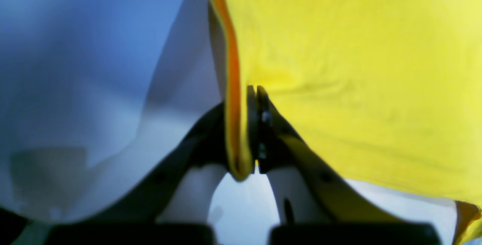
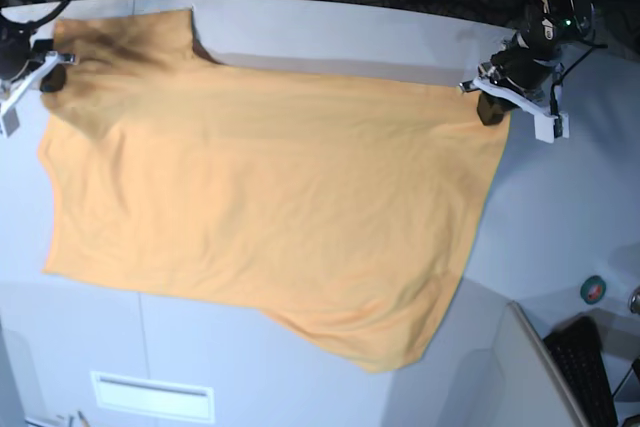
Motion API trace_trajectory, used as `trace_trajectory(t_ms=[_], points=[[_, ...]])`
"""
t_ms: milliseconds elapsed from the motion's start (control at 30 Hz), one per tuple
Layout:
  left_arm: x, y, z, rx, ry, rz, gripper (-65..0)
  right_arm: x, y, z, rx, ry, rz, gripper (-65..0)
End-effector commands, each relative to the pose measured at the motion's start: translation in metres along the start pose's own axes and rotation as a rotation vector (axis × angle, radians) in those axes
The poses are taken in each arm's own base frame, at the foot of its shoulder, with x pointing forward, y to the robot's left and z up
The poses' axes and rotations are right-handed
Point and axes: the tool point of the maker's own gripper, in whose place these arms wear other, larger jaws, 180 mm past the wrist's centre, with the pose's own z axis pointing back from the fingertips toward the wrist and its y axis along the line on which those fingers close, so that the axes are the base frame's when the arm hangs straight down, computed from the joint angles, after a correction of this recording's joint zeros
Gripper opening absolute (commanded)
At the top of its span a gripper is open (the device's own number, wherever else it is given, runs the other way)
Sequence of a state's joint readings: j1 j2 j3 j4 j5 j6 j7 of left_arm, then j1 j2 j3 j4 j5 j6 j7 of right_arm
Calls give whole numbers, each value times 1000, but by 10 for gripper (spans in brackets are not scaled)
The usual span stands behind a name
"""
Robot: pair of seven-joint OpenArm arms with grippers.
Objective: Layout the t-shirt on the table in an organized manner, then fold the t-shirt properly
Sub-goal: 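Lift the shirt by the shoulders with both grippers and flap it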
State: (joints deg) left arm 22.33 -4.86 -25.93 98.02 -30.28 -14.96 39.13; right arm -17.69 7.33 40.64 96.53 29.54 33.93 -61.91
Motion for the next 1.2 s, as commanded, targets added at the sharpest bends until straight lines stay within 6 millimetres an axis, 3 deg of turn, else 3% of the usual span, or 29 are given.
trace_trajectory(t_ms=[0, 67, 200, 367, 500, 667, 800, 967, 1167], points=[[35, -9, 0, -23, -97, -22, -650, 28, -2, 6, -7, -72, 26, -650], [57, -18, -5, -41, -124, -36, -650, 59, -9, 12, -27, -114, 58, -650], [120, -40, -16, -68, -176, -111, -650, 136, -19, 32, -63, -238, 112, -650], [195, -91, -33, -75, -270, -296, -650, 227, -18, 59, -73, -377, 196, -650], [247, -132, -50, -79, -317, -417, -650, 284, -19, 70, -46, -435, 203, -650], [313, -167, -62, -93, -364, -469, -650, 341, -21, 94, -36, -533, 223, -650], [366, -182, -61, -105, -398, -448, -650, 376, -19, 109, -38, -583, 265, -650], [420, -200, -50, -122, -438, -427, -650, 411, -14, 125, -33, -636, 299, -650], [477, -222, -22, -154, -551, -414, -650, 454, -1, 158, -29, -708, 334, -650]])
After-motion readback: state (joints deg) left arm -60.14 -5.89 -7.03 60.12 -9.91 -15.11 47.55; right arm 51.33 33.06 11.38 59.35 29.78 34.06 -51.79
